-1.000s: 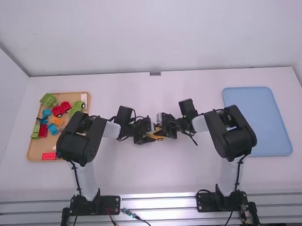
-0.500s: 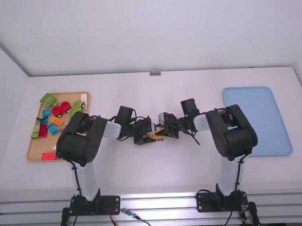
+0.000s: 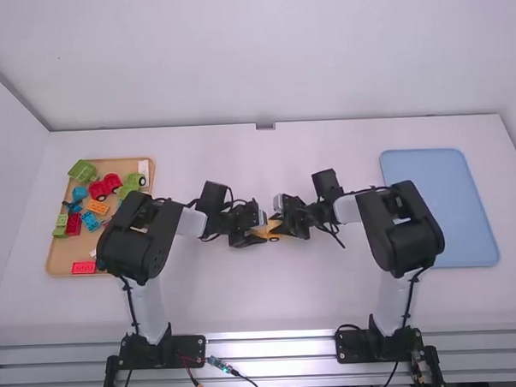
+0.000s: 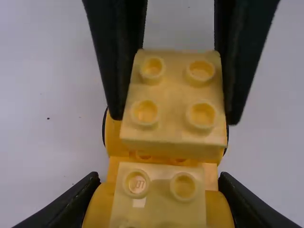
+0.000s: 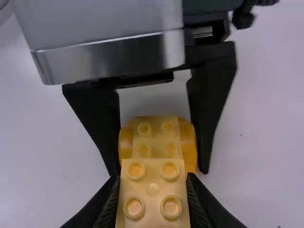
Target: Assemble lego blocks to make yellow taxi
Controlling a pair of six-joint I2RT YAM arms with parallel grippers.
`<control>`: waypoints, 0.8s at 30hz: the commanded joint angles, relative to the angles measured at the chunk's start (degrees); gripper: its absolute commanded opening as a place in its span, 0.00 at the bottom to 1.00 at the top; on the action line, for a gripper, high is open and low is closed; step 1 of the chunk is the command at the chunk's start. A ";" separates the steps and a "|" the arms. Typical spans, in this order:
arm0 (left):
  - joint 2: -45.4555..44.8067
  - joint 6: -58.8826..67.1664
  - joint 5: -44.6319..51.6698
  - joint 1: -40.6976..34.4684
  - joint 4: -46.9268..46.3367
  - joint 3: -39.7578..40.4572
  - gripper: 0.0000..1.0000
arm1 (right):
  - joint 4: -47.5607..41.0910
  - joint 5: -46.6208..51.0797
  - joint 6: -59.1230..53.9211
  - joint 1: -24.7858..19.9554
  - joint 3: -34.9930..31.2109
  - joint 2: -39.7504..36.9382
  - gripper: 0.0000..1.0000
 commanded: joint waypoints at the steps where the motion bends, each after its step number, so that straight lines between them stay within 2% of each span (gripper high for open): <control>1: -0.12 1.29 -4.33 0.48 -0.55 -0.55 0.02 | 0.61 1.14 -0.94 -0.11 -0.46 -1.50 0.03; 11: -0.12 1.25 -4.24 0.66 -0.37 -0.55 0.02 | 11.65 1.16 4.22 -0.13 -5.66 -1.50 0.03; 17: -0.12 1.27 -4.26 0.63 -0.35 -0.55 0.02 | 11.72 0.92 4.31 -0.07 -5.62 -1.50 0.04; 24: -0.12 1.29 -4.22 0.63 -0.37 -0.55 0.02 | 10.34 1.38 4.02 2.32 -4.70 -1.50 0.04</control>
